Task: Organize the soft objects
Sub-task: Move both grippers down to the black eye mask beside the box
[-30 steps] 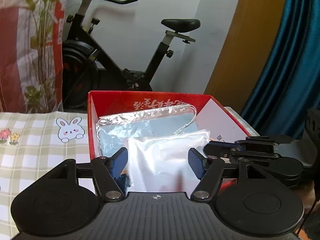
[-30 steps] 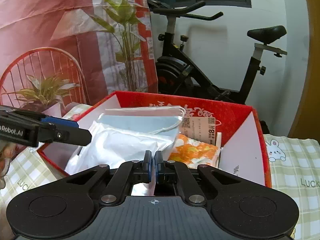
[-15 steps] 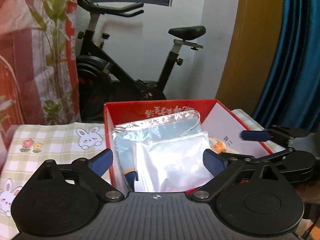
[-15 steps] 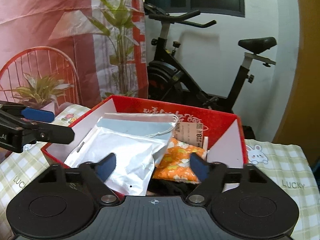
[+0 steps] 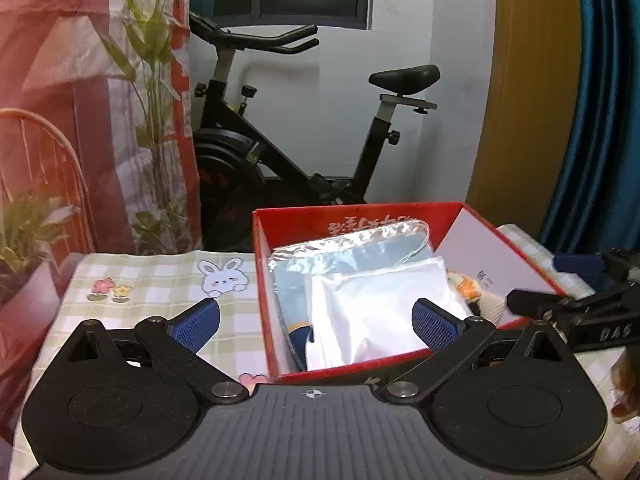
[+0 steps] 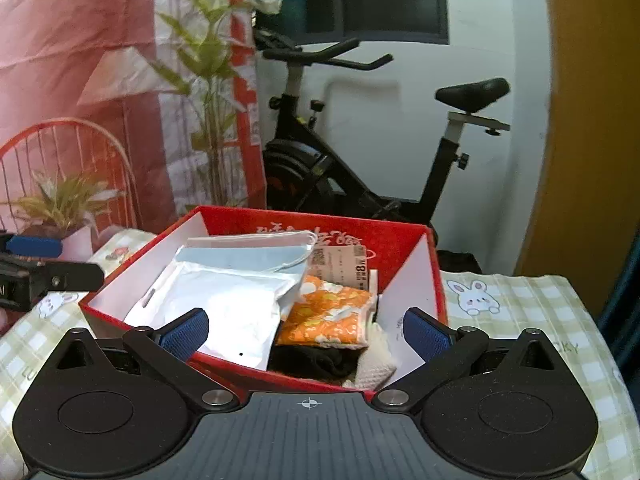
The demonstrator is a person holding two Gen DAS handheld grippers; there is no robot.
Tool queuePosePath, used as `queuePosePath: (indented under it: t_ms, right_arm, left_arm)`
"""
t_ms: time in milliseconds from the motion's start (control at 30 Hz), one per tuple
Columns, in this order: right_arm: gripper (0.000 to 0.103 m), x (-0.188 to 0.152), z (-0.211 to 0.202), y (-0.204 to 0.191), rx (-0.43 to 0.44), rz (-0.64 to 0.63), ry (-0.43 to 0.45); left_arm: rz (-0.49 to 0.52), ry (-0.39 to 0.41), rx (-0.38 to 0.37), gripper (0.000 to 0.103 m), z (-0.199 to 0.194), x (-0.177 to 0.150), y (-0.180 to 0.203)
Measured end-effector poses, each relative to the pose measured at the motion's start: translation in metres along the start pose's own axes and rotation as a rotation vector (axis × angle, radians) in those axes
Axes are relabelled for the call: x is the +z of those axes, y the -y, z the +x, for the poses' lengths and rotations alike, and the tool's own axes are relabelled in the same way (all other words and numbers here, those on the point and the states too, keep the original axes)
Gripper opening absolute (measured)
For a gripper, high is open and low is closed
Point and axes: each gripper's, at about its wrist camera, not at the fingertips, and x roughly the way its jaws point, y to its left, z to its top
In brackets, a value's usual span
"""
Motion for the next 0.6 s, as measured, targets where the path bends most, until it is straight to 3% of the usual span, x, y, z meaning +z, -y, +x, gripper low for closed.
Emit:
queuePosePath:
  t_ms: [167, 600]
  right_arm:
    - [0.103, -0.01, -0.008, 0.007, -0.064, 0.041, 0.035]
    - [0.103, -0.043, -0.024, 0.027, -0.033, 0.09, 0.048]
  left_arm:
    - [0.02, -0.014, 0.028, 0.103, -0.004, -0.007, 0.004]
    - [-0.001, -0.064, 0.008, 0.103, -0.015, -0.036, 0.013]
